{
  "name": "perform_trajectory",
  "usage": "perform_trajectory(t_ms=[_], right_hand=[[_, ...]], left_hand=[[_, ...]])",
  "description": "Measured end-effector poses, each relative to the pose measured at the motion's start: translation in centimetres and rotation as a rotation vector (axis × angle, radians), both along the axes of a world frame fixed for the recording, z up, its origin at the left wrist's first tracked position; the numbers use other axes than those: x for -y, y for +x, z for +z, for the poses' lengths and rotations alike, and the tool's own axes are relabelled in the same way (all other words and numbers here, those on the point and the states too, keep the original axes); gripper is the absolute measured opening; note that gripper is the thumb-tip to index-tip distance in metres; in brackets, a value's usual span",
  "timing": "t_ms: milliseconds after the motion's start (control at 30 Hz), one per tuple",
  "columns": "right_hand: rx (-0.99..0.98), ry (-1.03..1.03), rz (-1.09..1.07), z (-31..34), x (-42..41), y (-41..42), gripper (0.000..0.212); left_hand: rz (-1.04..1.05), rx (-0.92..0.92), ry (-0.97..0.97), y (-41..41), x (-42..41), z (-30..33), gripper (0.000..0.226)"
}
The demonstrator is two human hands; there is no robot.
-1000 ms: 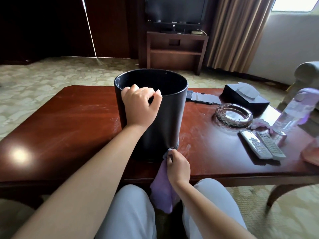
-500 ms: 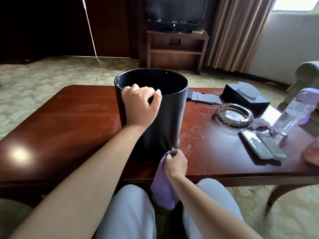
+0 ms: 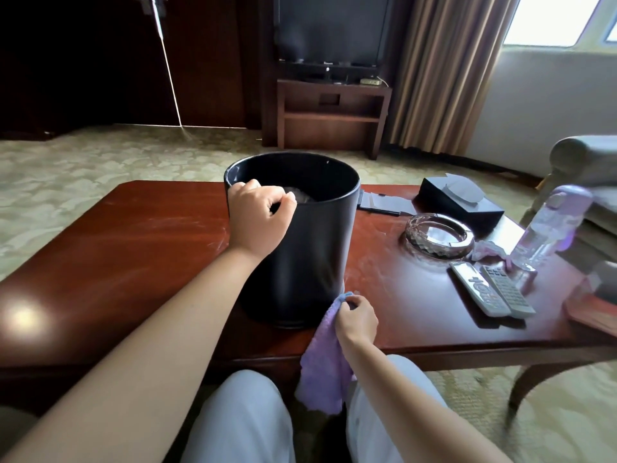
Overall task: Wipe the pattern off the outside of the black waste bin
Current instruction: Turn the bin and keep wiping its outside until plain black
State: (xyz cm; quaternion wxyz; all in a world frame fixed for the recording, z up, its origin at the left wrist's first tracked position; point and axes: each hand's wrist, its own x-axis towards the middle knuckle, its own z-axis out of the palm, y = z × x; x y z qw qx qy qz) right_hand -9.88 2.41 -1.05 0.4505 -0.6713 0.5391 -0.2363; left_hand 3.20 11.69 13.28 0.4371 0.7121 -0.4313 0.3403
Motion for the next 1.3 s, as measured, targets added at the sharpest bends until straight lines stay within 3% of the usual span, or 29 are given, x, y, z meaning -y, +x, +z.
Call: perform_trajectory(t_ms=[133, 333, 500, 600, 733, 800, 933, 1033, 1167, 1233, 1300], right_hand=[[0.141, -0.041, 0.006, 1.7, -0.6, 0.7, 0.025], [0.578, -0.242, -0.083, 7.2, -0.1, 1.4, 0.02], [0.755, -0.337, -0.067, 10.3, 2.6, 2.7, 0.03], [0.741, -0.299, 0.009, 9.5, 2.8, 3.3, 0.031], [0.402, -0.076, 0.075, 3.2, 2.9, 3.5, 0.025], [0.342, 0.027, 0.034, 1.4, 2.4, 3.3, 0.024], [0.539, -0.162, -0.03, 5.6, 1.4, 2.7, 0.023], [0.708, -0.484, 0.015, 10.3, 0.5, 2.5, 0.031], [0.703, -0.822, 0.066, 11.7, 0.5, 2.6, 0.036], [0.704, -0.767, 0.039, 11.0, 0.9, 2.8, 0.036], [0.649, -0.491, -0.017, 9.0, 1.5, 3.0, 0.033]], left_hand=[[0.101, 0.029, 0.127, -1.5, 0.8, 0.4, 0.039], [0.274, -0.07, 0.34, -4.6, 3.4, 1.7, 0.038], [0.25, -0.064, 0.309, -5.1, 3.7, 1.2, 0.038], [0.173, -0.029, 0.222, -4.6, 3.4, 0.7, 0.04], [0.126, 0.003, 0.191, -3.0, 2.2, 0.5, 0.043], [0.07, -0.02, 0.18, -2.1, 1.6, 0.5, 0.046], [-0.011, -0.055, 0.128, -1.7, 1.0, 0.5, 0.044], [-0.034, -0.053, 0.098, -1.3, 0.5, 0.4, 0.043], [-0.064, -0.056, 0.094, -1.0, 0.0, 0.3, 0.042], [-0.053, -0.044, 0.091, -1.1, 0.1, 0.2, 0.042], [-0.041, -0.041, 0.091, -1.0, 0.2, 0.1, 0.042]])
